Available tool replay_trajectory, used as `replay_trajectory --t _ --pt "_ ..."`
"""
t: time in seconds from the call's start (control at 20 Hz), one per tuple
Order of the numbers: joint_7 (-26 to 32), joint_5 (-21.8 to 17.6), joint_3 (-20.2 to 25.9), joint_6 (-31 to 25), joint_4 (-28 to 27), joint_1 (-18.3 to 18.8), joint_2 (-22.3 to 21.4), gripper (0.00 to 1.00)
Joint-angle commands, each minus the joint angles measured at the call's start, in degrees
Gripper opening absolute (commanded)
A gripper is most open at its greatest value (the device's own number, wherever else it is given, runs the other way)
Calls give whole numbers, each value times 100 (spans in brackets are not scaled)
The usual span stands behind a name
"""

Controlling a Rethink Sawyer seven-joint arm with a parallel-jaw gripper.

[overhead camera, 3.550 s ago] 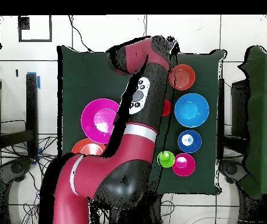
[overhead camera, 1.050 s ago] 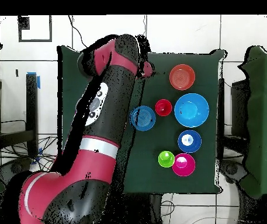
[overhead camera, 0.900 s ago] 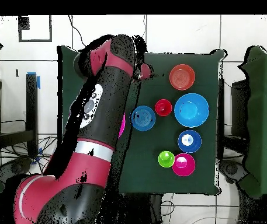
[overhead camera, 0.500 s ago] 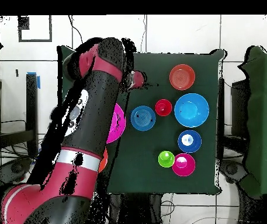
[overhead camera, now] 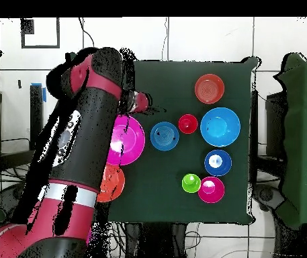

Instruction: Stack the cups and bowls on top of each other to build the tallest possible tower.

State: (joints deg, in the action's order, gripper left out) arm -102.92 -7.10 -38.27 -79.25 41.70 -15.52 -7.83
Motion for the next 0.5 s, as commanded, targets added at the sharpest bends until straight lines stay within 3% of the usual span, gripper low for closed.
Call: replay_trajectory --t 0.05,0.5 --pt "-2171 642 571 -578 478 -317 187 100" --pt "-3203 1330 765 -438 607 -546 284 100"
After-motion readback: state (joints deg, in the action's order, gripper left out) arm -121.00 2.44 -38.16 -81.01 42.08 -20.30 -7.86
